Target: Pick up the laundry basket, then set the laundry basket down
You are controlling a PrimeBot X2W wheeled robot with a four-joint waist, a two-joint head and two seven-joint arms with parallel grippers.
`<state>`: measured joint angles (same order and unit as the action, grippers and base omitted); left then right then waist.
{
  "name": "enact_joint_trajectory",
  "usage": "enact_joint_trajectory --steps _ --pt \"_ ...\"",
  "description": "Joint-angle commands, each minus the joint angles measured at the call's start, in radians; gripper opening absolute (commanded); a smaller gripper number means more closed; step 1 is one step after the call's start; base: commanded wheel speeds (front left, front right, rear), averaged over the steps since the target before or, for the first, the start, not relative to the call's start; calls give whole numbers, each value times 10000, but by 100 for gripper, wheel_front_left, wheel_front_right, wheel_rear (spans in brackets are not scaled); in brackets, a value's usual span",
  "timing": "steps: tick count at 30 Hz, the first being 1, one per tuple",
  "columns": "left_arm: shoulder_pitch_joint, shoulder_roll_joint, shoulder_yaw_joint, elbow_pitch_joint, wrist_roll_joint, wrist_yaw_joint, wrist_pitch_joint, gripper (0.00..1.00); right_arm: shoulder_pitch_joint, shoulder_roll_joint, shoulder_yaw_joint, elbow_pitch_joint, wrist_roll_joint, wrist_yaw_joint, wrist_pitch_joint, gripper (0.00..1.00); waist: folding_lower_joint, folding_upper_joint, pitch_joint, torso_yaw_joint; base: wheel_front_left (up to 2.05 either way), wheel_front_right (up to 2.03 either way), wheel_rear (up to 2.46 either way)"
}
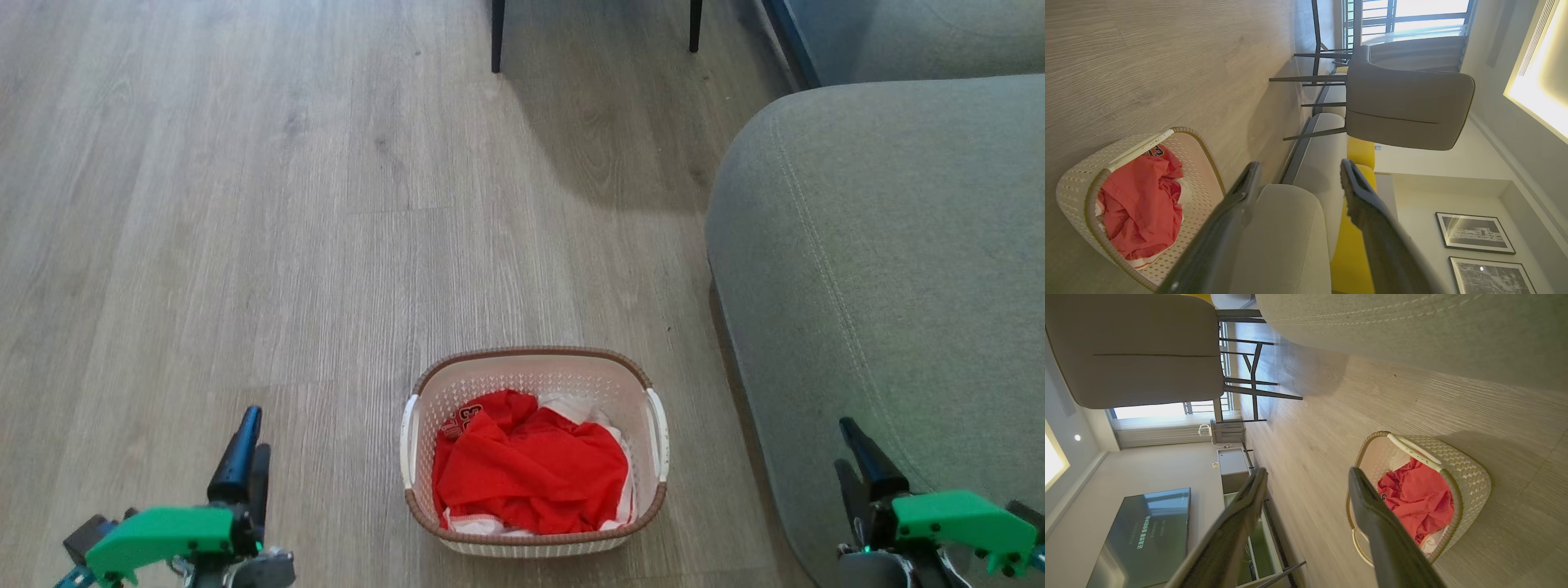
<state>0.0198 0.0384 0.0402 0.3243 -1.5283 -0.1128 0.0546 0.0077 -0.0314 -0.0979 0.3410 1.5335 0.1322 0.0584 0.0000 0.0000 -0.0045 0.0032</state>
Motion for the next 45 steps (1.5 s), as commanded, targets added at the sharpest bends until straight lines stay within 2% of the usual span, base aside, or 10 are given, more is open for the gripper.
enact_joint_trajectory --steps 1,30,45 --pt "-414 67 -26 -454 229 45 -92 100 -335 -50 66 -396 -256 -2 -122 100 0 0 -3 2 0 0 0" --pt "-480 81 -784 -1444 4175 619 -911 100 -370 -87 787 -1361 -4273 -6 -944 100 0 0 -24 17 0 0 0" --pt "-381 90 -1154 -1586 6985 936 -1350 100 -360 -107 1264 -1591 -6353 -8 -1383 100 0 0 -21 28 0 0 0"
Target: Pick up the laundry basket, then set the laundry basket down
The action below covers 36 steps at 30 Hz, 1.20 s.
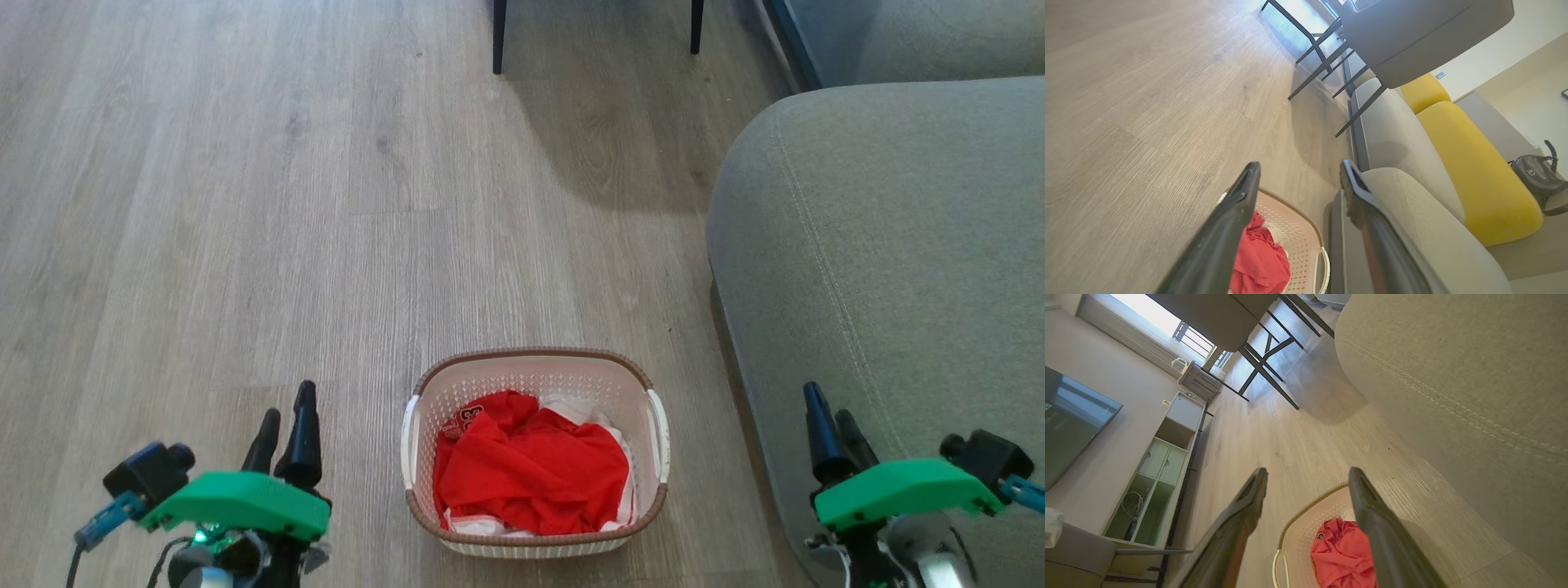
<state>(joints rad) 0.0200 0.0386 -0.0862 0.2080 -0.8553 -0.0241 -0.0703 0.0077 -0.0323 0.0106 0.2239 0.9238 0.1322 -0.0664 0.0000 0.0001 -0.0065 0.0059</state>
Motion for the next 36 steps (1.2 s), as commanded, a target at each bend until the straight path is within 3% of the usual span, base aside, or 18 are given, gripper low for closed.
enact_joint_trajectory --steps 1,36 --pt "-366 91 92 -428 420 73 -131 100 -359 -98 218 -420 -412 -8 -164 100 0 -1 -5 1 0 0 0" --pt "282 315 -598 -620 4955 849 -1127 100 -90 -143 1118 -663 -4515 -12 -1163 100 0 -1 -303 21 0 0 0"
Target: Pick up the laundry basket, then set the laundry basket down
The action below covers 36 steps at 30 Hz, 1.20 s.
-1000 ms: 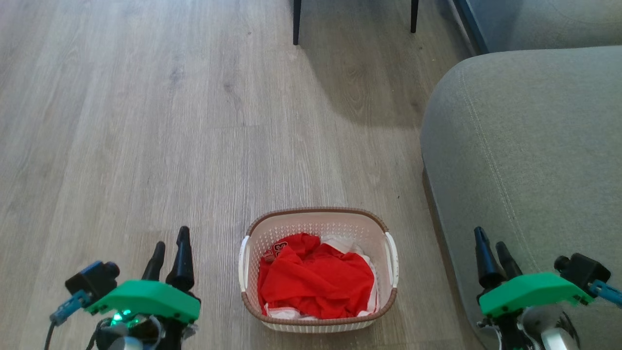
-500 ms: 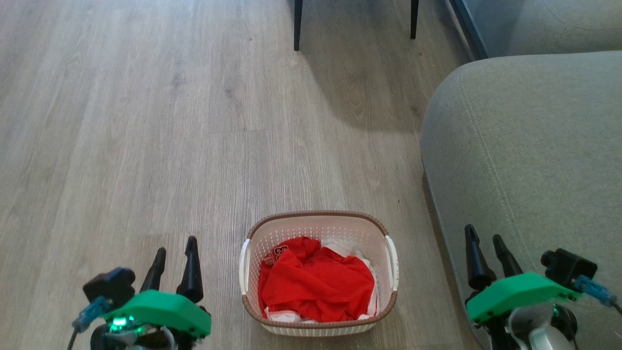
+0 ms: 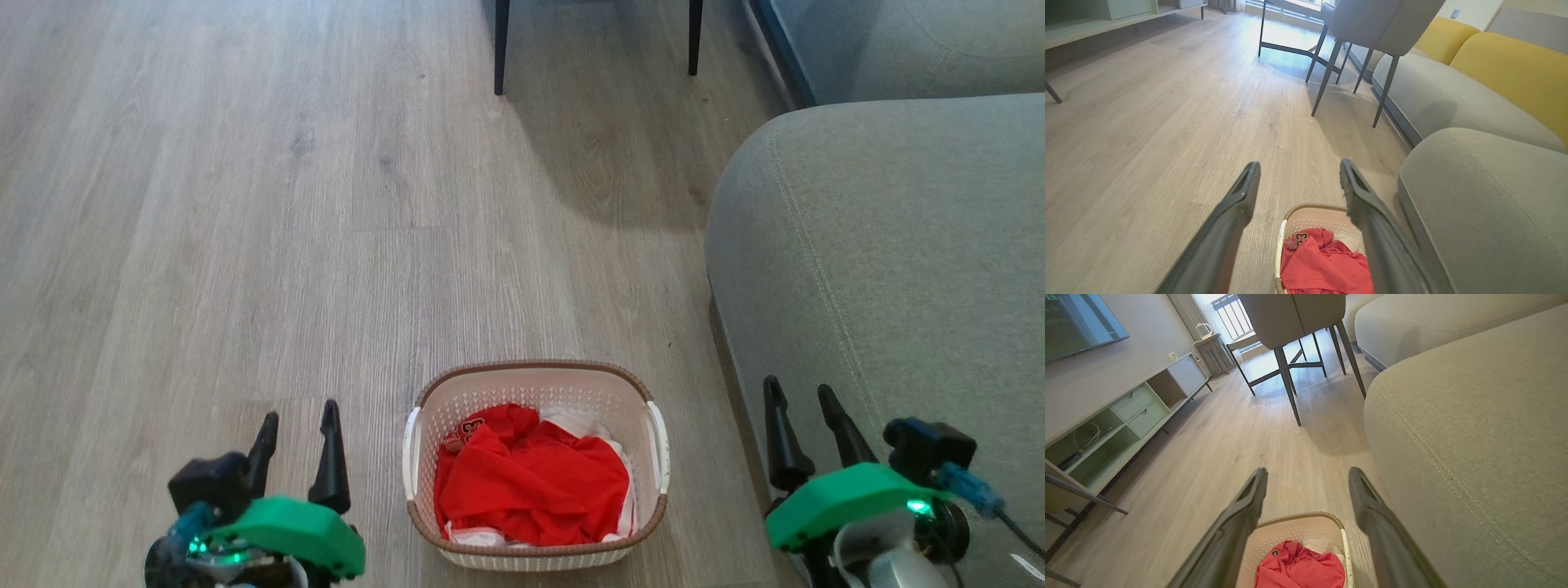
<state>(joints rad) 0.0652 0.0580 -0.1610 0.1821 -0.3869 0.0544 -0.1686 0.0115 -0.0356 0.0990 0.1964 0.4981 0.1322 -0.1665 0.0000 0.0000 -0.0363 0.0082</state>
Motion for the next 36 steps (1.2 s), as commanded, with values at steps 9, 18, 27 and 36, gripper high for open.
enact_joint_trajectory --steps 9,18,27,36 --pt "-40 129 3 -271 1433 192 -436 100 -81 -124 478 -389 -1448 -13 -456 100 0 0 -13 -7 0 0 0" --pt "38 122 -154 -329 2560 328 -700 100 -62 -136 666 -441 -2486 -14 -720 100 0 0 -11 -4 0 0 0" --pt "102 95 -243 -265 3461 404 -931 100 -67 -146 833 -512 -3402 -15 -952 100 0 0 8 -10 0 0 0" --pt "82 61 -188 -191 3454 381 -931 100 -90 -146 801 -463 -3394 -15 -952 100 0 0 42 -21 0 0 0"
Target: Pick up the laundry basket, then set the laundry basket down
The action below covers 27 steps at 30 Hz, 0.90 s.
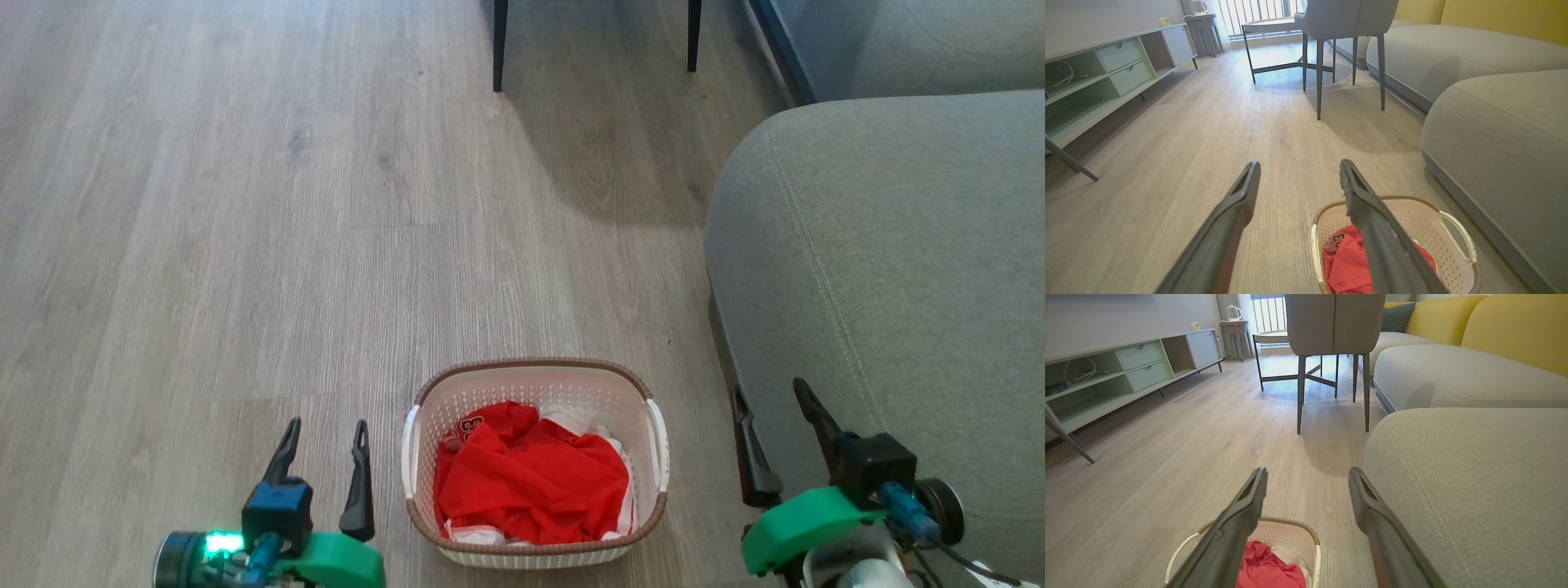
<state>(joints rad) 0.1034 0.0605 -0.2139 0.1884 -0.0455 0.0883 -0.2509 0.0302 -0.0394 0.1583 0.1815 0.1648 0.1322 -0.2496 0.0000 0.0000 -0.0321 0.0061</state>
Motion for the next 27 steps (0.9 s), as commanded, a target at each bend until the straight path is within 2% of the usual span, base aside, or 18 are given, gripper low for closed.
enact_joint_trajectory --steps 1,27 --pt "-303 32 346 -241 42 38 -109 100 -282 -108 202 -308 -61 -15 -122 100 0 0 0 2 0 0 0" --pt "-555 -42 393 -129 12 -67 -109 100 -459 -108 71 -341 -81 -15 -122 100 0 0 358 -9 0 0 0"
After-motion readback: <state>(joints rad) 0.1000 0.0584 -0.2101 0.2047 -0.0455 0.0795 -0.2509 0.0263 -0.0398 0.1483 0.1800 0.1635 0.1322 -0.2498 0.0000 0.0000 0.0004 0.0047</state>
